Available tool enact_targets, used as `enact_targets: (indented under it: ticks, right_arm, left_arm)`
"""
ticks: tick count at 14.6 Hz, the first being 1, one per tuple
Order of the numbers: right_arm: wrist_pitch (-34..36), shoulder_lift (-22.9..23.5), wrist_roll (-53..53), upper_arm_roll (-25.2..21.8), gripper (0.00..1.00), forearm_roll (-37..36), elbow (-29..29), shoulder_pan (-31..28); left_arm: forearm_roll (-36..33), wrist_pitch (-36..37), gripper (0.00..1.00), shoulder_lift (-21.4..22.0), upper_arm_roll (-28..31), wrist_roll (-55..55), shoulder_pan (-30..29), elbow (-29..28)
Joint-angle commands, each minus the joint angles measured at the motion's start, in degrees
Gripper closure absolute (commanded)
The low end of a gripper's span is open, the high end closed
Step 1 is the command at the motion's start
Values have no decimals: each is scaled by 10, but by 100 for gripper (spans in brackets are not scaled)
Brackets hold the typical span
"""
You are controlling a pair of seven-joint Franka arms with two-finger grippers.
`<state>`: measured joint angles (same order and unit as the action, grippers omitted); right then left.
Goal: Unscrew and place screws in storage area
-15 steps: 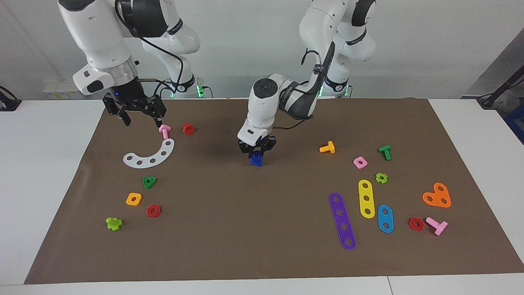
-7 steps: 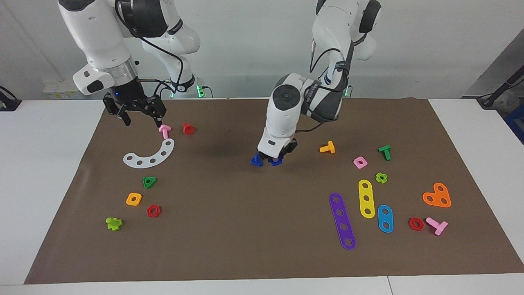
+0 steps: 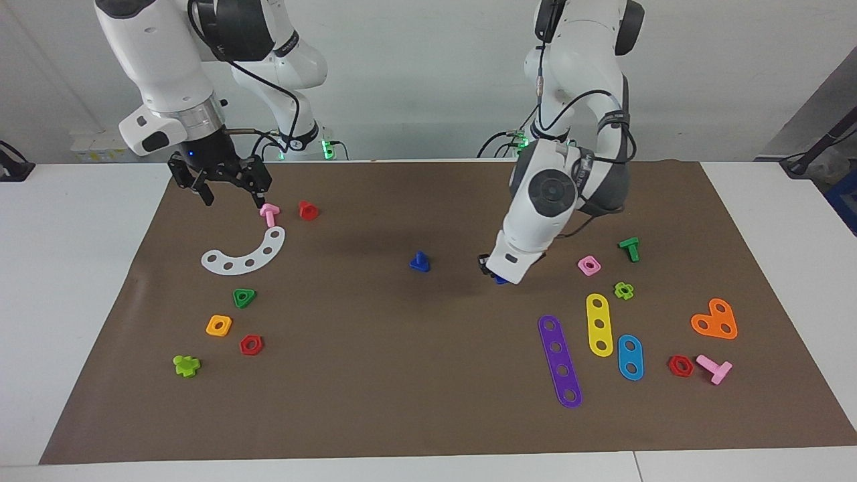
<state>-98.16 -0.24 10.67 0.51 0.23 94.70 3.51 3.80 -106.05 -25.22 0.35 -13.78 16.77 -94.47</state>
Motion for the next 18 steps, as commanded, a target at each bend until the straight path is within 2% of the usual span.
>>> enact_targets:
  ticks: [1,3,4,5,6,7,11,13,15,18]
  right_arm:
    - [1,-3,-15,3,0,-1,4,-6]
    - [2,-3,-14,3,0,-1,5,-6]
    - [15,-5,-15,2,0,-1,6,-8]
    - [23,-5,-15,-1,0,-1,5,-10]
    - [26,-5,-18,-1,0,-1,5,-14]
    - [25,-5,-17,-1,0,-1,5,-16]
    - [14,-5,0,-2,0,-2,6,-8]
    - [6,-7,2,5,1,-4,14,-6]
    - [-14,-7,28,7,1,-7,28,18]
    - [-59,9,115,7,2,-11,45,76]
  left_arm:
    - [-24,-73,96,57,-2,43,-14,-117]
    - [-25,-79,93,65,-2,70,-25,-138]
    - [-25,-86,87,68,-1,70,-25,-149]
    - [-25,-93,63,71,-1,71,-24,-158]
    - [-25,-99,17,72,-1,70,-24,-162]
    - [-25,-97,0,71,-1,70,-25,-158]
    - [-29,-77,0,72,10,75,-33,-125]
    - [-29,-23,0,85,11,86,-56,-87]
    - [-29,32,0,118,11,113,-89,-71]
    - [-30,107,0,177,11,159,-128,-79]
